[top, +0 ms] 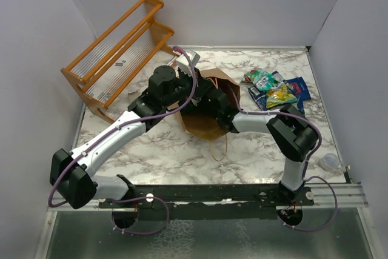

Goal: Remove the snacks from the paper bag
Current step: Take out the snack from the paper bag.

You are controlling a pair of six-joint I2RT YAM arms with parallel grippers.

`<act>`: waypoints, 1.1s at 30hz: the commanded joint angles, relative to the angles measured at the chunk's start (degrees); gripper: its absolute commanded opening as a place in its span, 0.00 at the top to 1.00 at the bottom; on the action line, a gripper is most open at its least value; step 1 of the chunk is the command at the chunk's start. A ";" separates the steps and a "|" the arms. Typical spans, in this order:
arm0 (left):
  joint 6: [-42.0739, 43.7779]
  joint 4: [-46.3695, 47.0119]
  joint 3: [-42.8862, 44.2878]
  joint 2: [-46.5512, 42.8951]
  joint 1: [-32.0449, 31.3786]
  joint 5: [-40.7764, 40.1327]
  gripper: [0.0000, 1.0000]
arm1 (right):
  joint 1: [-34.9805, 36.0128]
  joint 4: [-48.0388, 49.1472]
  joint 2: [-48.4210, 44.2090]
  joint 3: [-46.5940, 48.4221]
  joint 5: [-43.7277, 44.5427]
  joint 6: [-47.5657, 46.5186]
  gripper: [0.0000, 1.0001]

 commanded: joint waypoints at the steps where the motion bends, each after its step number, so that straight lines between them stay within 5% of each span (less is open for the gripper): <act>1: 0.23 0.39 0.50 0.23 -0.20 -1.59 1.00 | 1.55 -2.29 -2.94 0.23 4.26 -0.43 0.94; 33: 1.94 -0.18 -0.16 -2.83 -0.20 -7.34 1.00 | 3.62 -21.29 -42.25 -16.79 -9.84 -2.24 0.98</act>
